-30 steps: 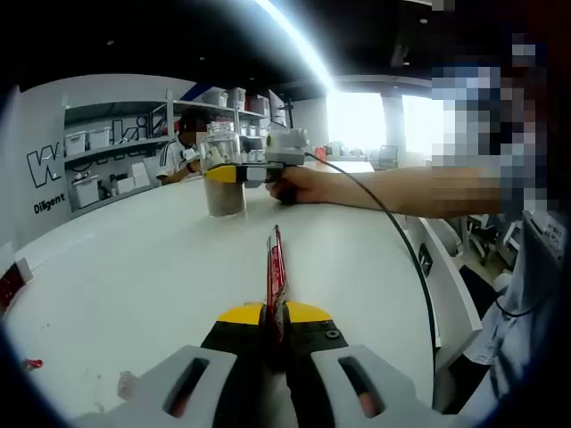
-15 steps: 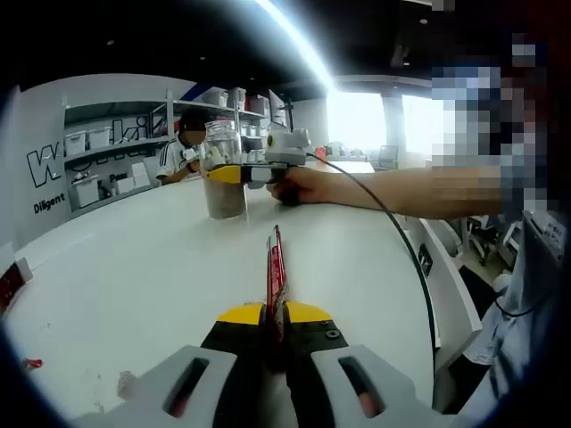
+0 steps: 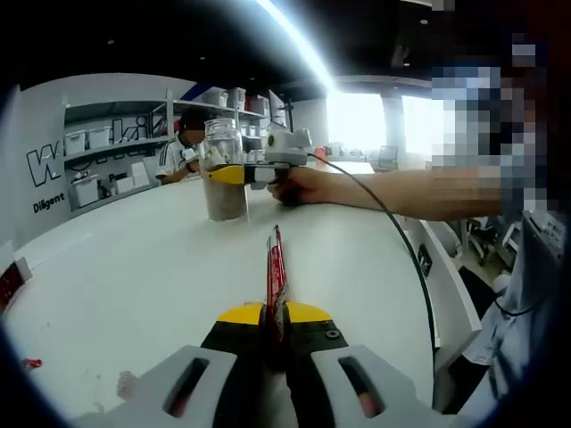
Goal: Tear open the coffee pouch, take out the coffee, and pour the coffee from the pouch into the cup
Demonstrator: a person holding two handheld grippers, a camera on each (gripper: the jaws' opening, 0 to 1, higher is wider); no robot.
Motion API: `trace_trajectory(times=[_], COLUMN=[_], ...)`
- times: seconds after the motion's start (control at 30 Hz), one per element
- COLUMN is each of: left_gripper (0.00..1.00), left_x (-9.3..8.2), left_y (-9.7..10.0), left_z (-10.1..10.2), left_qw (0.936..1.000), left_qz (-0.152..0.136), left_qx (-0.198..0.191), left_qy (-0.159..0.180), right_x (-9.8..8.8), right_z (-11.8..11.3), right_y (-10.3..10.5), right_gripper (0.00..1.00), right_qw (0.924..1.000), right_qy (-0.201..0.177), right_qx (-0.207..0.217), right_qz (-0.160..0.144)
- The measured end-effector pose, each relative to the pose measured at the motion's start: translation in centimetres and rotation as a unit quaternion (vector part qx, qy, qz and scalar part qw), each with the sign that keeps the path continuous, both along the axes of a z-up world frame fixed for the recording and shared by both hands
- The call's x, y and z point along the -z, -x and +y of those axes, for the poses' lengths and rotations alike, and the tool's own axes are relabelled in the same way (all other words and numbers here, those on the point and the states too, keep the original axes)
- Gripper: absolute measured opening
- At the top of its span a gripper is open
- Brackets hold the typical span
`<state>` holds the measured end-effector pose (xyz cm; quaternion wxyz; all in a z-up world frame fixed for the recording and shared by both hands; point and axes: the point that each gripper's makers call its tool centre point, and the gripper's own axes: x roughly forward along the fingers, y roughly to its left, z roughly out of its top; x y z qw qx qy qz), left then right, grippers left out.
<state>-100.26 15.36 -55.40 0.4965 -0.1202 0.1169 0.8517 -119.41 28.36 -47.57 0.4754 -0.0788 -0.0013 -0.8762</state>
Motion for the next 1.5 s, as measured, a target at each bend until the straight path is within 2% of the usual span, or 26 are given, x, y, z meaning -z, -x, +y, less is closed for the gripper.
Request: trace_trajectory(times=[0.47, 1.13, 1.5], left_gripper=[0.10, 0.10, 0.10], left_x=[0.0, 0.0, 0.0], left_y=[0.0, 0.1, 0.1], left_z=[0.0, -0.1, -0.1], left_qw=[1.0000, 1.0000, 1.0000], left_qz=[-0.001, -0.003, -0.001], left_qx=[0.001, -0.001, -0.001], left_qy=[-0.001, -0.002, -0.001], right_x=[0.1, 0.4, 0.4], right_z=[-0.6, -2.2, -2.5], right_y=[-1.0, -3.2, -3.7], right_gripper=[0.62, 0.60, 0.59], right_qw=[0.9998, 0.9971, 0.9959], right_qy=[-0.003, -0.007, -0.010], right_qx=[-0.018, -0.076, -0.090], right_qz=[-0.001, -0.007, -0.007])
